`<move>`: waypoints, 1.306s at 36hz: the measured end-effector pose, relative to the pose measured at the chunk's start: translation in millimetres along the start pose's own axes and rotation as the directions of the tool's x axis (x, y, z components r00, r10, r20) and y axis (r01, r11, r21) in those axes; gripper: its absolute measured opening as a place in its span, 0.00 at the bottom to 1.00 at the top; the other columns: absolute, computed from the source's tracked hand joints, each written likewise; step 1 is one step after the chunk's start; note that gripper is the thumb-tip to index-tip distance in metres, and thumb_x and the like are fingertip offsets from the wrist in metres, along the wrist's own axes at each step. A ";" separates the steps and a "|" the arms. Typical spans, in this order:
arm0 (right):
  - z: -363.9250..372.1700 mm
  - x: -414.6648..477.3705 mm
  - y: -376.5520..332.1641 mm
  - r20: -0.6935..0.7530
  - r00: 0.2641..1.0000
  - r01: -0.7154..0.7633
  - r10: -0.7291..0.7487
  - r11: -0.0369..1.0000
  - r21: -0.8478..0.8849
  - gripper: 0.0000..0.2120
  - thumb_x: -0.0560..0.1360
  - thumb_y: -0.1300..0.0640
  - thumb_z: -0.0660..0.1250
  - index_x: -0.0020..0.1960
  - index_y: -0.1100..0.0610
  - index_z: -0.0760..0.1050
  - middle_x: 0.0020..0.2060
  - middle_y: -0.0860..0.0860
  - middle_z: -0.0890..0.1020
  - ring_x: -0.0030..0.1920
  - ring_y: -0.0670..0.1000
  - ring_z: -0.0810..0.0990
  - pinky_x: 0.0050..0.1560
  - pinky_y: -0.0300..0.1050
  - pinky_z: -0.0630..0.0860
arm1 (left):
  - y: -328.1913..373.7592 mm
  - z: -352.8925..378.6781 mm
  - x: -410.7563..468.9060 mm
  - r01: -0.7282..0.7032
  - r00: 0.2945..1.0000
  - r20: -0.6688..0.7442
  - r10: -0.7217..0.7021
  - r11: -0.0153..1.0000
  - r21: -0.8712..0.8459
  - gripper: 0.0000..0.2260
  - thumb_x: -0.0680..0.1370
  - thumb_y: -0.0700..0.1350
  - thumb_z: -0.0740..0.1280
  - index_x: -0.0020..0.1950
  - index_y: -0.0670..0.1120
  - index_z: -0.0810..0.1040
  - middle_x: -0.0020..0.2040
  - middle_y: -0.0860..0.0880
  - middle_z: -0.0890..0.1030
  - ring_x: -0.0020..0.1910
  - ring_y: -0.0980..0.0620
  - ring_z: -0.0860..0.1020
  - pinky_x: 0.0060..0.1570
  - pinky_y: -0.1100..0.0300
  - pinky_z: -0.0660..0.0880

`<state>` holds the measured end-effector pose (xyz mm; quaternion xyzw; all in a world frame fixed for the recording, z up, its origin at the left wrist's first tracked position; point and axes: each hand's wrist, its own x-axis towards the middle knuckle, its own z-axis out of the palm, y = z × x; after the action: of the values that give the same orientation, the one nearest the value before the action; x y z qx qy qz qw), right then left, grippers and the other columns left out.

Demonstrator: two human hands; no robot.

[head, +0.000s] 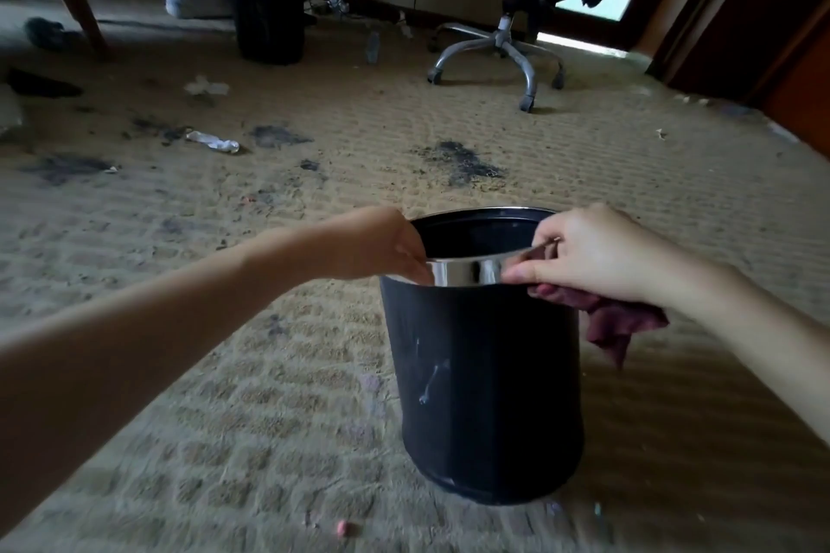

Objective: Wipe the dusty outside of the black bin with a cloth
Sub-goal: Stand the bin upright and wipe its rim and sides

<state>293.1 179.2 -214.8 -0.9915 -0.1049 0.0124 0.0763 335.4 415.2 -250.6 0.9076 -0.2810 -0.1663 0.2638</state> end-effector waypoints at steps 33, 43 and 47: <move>53.7 25.4 -25.2 0.034 0.991 -0.103 0.127 0.588 0.802 0.09 0.72 0.64 0.67 0.52 0.59 0.76 0.47 0.53 0.80 0.49 0.52 0.79 0.52 0.44 0.75 | -10.5 -14.4 19.9 0.032 0.960 -0.277 -0.036 0.999 -0.019 0.13 0.79 0.48 0.62 0.52 0.39 0.77 0.41 0.46 0.74 0.39 0.52 0.70 0.31 0.66 0.63; 53.0 30.6 -15.7 -0.685 0.727 0.168 0.045 0.956 0.242 0.14 0.69 0.55 0.73 0.41 0.59 0.69 0.45 0.55 0.70 0.46 0.47 0.68 0.48 0.30 0.64 | -10.6 -10.7 22.2 -0.005 0.962 -0.274 -0.005 0.999 -0.034 0.12 0.79 0.50 0.62 0.52 0.42 0.77 0.40 0.51 0.74 0.34 0.58 0.69 0.29 0.73 0.62; 34.8 40.0 -9.0 -0.729 0.656 0.162 0.197 0.907 0.390 0.15 0.72 0.58 0.71 0.44 0.57 0.63 0.40 0.54 0.71 0.40 0.49 0.69 0.37 0.29 0.63 | -7.6 -8.4 23.0 -0.018 0.965 -0.262 0.007 0.999 -0.039 0.08 0.79 0.50 0.61 0.48 0.46 0.76 0.36 0.55 0.72 0.34 0.60 0.69 0.32 0.70 0.64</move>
<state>328.9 201.5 -248.2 -0.8661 -0.0486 -0.3767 0.3250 360.5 410.1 -251.7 0.9142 -0.2459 -0.0488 0.3183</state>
